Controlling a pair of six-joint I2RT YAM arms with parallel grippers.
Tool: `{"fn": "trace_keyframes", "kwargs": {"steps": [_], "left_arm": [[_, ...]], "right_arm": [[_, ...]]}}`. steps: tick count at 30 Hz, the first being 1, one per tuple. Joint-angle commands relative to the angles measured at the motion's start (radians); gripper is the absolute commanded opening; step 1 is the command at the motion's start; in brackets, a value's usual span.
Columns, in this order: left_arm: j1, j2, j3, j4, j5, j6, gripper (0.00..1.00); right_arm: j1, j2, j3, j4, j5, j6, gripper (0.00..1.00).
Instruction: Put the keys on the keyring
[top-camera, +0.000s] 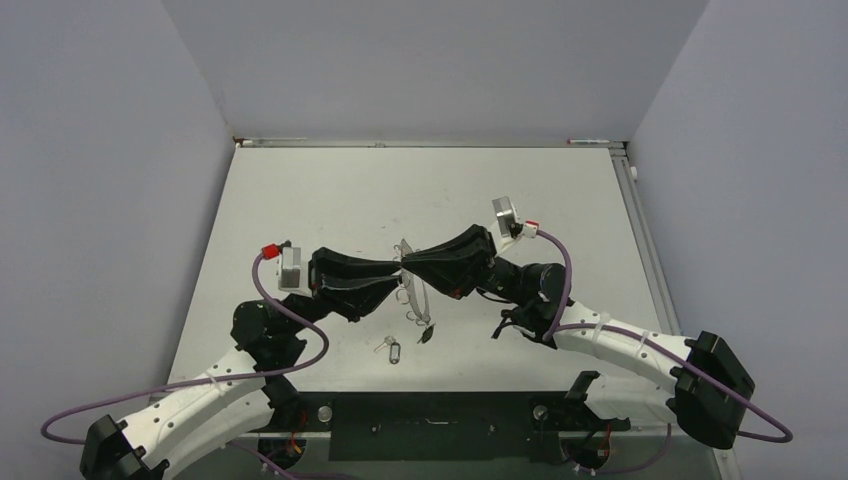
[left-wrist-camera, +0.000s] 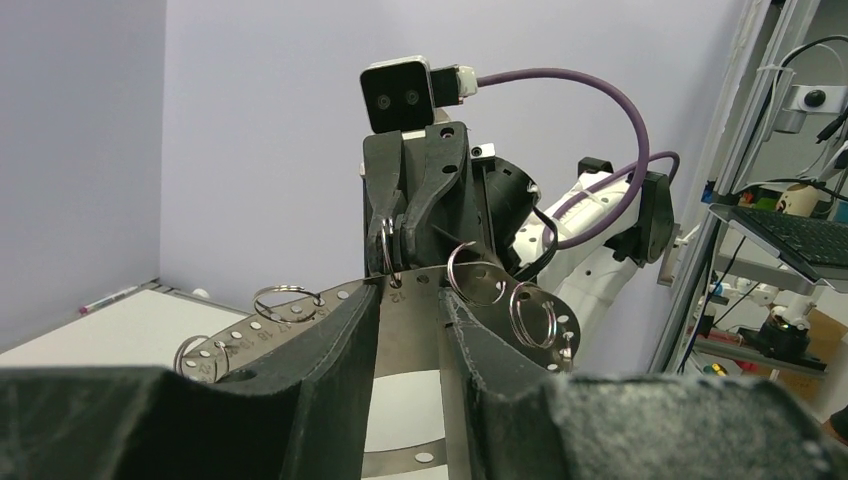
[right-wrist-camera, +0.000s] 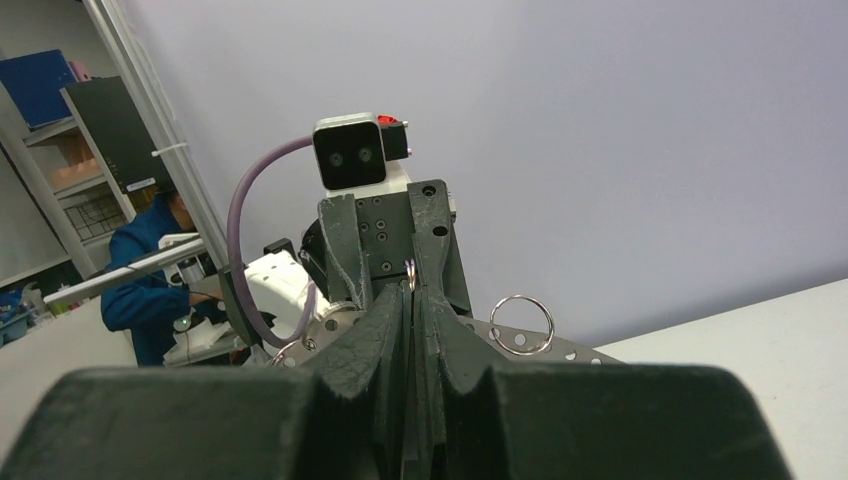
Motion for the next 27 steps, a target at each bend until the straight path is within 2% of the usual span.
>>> {"fn": "trace_keyframes", "kwargs": {"steps": [1, 19, 27], "left_arm": [[-0.015, 0.000, 0.040, 0.044, -0.036, 0.038, 0.24], [-0.044, -0.037, 0.012, 0.093, -0.106, 0.062, 0.22], [-0.054, -0.027, 0.007, 0.092, -0.104, 0.070, 0.15]], "right_arm": [[0.018, -0.031, 0.000, 0.036, -0.013, -0.017, 0.05], [0.034, -0.033, 0.008, 0.004, -0.024, -0.029, 0.05], [0.042, -0.031, 0.007, 0.026, -0.011, -0.027, 0.05]]}}
